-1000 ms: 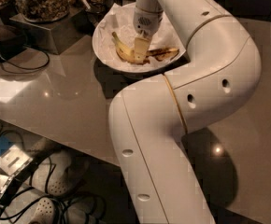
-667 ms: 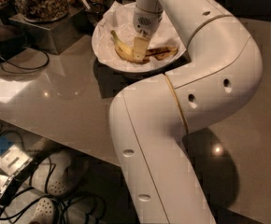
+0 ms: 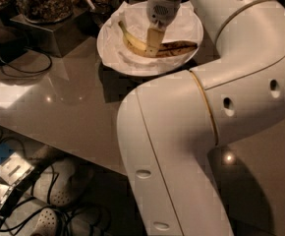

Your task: Pick banana from white bowl

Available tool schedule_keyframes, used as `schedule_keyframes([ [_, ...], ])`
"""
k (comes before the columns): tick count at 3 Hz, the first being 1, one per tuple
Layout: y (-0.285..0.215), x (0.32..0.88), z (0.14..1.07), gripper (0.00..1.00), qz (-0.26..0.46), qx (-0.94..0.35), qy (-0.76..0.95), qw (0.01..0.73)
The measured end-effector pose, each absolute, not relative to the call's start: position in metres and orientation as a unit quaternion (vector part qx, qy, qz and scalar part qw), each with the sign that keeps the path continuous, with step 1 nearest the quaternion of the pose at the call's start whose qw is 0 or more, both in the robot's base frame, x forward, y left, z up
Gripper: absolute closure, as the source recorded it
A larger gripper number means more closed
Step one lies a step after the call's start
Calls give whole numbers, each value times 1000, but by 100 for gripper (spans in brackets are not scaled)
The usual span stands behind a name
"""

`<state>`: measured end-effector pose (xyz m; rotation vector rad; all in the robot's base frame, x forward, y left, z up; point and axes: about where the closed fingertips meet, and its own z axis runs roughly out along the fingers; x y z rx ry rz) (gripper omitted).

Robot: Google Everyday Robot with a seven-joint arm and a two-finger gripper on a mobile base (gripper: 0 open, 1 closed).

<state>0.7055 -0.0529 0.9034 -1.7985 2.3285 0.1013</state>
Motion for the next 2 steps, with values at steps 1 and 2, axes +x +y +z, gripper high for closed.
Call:
schedule_keyframes([
  [1, -51, 711, 902, 100, 31, -607, 787, 108],
  [2, -55, 710, 910, 100, 18, -601, 791, 113],
])
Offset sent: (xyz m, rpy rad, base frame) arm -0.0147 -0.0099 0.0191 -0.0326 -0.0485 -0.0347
